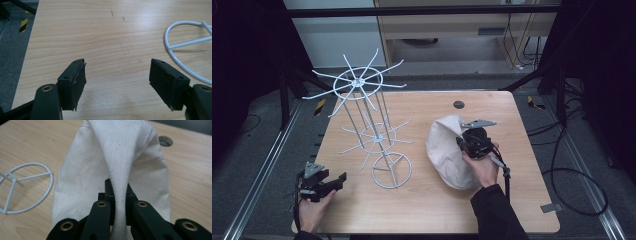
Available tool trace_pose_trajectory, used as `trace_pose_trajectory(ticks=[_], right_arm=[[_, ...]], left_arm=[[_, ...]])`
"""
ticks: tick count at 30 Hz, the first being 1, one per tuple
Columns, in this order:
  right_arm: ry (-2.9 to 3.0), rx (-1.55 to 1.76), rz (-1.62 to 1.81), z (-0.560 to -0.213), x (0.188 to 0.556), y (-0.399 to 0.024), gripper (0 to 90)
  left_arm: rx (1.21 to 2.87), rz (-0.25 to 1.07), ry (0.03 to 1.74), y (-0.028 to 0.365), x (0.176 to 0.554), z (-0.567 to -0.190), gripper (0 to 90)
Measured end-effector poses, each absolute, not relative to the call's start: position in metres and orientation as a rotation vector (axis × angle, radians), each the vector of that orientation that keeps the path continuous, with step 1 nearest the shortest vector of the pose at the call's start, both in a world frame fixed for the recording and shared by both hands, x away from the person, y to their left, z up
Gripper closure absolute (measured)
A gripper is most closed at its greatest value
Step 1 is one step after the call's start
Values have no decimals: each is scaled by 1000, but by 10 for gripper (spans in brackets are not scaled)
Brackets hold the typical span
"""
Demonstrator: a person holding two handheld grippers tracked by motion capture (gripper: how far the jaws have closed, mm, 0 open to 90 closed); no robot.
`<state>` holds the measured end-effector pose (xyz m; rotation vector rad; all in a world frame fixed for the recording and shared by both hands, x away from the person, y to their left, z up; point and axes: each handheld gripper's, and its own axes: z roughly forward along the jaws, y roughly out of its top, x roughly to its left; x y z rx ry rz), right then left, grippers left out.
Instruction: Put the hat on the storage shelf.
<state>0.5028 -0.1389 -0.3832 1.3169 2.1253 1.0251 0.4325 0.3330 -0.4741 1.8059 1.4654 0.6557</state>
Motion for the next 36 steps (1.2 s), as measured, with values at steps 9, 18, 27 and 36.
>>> trace_pose_trajectory(ticks=[9,18,27,36], right_arm=[[2071,1219,1174,-365,481,-150,878],[2026,1122,1312,-352,461,-163,879],[1982,1057,1369,-339,451,-169,879],[1945,1002,1412,-326,440,-174,879]], left_arm=[[1800,661,1467,334,432,-474,293],[1799,662,1472,334,432,-474,293],[1804,660,1460,333,432,-473,293],[1798,659,1466,334,433,-473,294]])
